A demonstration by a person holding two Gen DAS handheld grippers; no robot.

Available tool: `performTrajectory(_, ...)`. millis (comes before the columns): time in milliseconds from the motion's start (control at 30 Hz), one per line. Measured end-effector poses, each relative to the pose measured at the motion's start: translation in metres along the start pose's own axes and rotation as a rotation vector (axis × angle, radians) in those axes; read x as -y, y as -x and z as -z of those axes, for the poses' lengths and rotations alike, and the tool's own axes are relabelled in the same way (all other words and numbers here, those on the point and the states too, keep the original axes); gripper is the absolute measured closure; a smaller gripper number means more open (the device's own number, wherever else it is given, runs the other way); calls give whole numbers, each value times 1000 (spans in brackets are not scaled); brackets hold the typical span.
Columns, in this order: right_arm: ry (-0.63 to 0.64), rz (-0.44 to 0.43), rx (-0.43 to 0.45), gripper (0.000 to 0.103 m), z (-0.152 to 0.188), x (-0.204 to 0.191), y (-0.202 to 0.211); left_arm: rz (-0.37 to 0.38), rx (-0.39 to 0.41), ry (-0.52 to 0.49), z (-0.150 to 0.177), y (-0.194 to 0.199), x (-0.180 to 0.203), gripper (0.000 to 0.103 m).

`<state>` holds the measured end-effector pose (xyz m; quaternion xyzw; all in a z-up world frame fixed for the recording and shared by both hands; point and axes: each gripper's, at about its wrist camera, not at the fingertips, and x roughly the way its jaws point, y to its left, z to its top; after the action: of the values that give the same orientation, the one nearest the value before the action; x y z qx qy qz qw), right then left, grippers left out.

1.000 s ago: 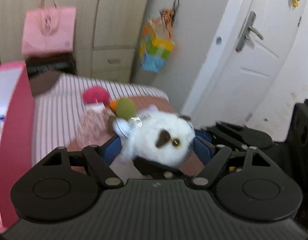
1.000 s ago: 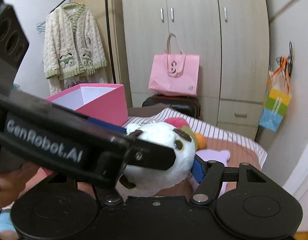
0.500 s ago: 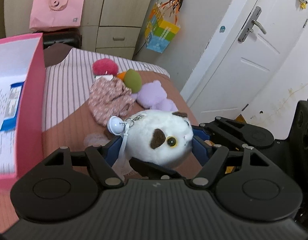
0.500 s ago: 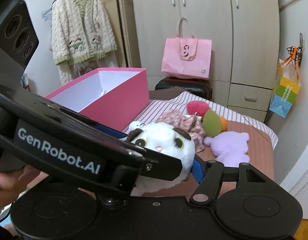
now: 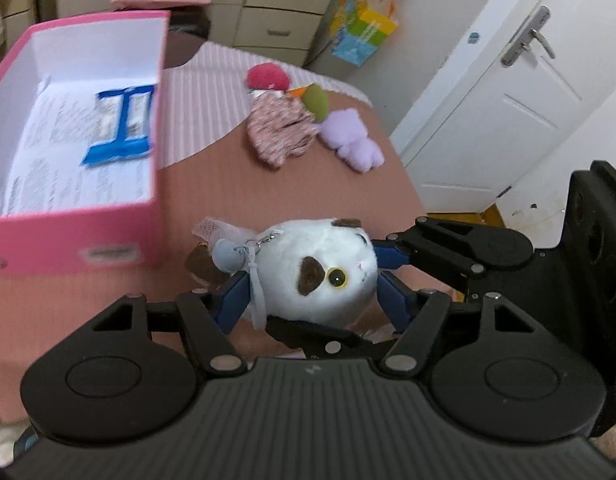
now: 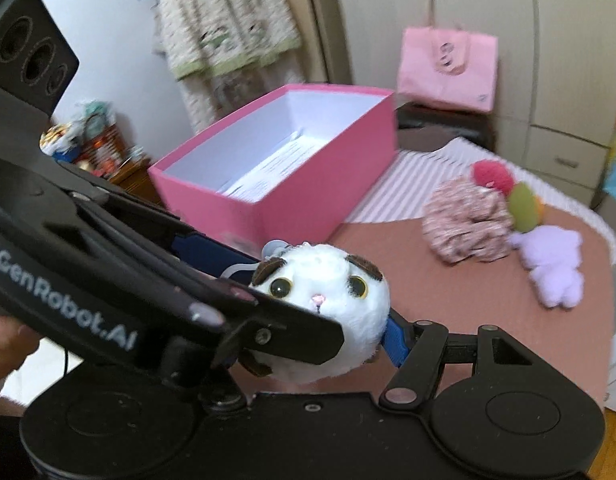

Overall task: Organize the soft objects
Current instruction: 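Lift the panda plush with the right tool and carry it over the shoebox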

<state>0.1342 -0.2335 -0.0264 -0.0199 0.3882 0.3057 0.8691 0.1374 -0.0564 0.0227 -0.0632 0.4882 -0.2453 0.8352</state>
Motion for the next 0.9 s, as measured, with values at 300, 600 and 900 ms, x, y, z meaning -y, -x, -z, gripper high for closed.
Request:
performTrajectory(300,40,-132,-50,32,-23,-41,-17,-41,5,57,3,47,-36,35)
performTrajectory(600,64,-171,34,32,-80,-67,-40,-73,150,50,-31,82,-80,35)
performTrajectory(900,34,-157,70,32,-145,-57,-93,-76,255,88,-86,68,-138,35)
